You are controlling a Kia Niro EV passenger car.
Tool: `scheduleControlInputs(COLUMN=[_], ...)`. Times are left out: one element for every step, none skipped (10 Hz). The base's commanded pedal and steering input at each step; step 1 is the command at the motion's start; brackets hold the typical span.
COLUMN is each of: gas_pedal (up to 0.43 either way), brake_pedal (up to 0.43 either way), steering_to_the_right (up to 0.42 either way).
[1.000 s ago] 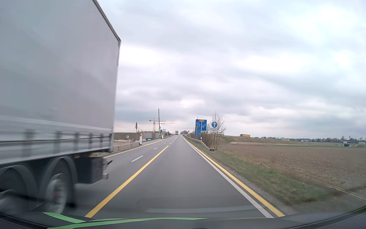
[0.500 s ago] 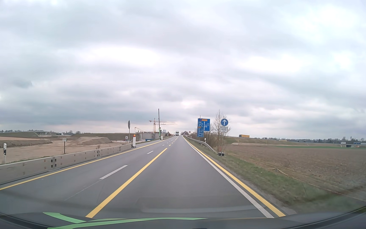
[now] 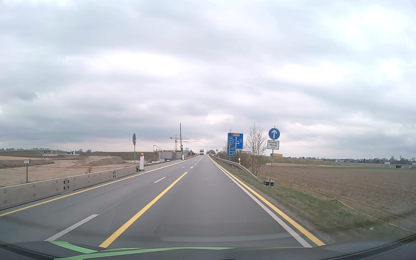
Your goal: Follow the waypoints while adhering to traffic rules and regulations
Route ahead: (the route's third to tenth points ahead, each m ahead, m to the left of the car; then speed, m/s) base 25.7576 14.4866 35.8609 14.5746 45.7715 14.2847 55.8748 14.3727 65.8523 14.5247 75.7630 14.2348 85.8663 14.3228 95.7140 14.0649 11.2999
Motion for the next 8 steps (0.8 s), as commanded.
scheduleControlInputs(gas_pedal=[0.13,0.138,0.138,0.138,0.138,0.15,0.15,0.15], brake_pedal=[0.0,0.0,0.0,0.0,0.0,0.0,0.0,0.0], steering_to_the_right=[0.0,0.0,0.0,0.0,0.0,0.0,0.0,0.0])
